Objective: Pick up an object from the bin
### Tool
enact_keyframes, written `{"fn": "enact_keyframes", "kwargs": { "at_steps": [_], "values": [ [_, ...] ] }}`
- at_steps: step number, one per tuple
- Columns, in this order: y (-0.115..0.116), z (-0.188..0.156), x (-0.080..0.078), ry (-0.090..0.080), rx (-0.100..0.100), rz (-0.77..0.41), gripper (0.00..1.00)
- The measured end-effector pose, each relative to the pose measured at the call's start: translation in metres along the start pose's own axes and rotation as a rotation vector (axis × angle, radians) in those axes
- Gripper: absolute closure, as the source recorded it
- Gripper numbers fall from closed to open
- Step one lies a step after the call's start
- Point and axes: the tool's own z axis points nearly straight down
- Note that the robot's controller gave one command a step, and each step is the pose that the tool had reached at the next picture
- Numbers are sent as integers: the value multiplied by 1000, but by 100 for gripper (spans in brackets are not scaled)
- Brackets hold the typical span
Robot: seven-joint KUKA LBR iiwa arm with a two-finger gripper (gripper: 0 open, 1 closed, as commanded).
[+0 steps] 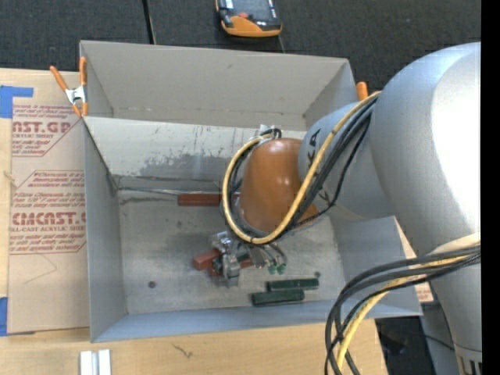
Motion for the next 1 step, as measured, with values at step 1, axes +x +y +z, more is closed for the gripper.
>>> {"fn": "enact_keyframes", "kwargs": {
  "at_steps": [1],
  "values": [
    [0,-1,0,0,0,5,100]
  ]
}}
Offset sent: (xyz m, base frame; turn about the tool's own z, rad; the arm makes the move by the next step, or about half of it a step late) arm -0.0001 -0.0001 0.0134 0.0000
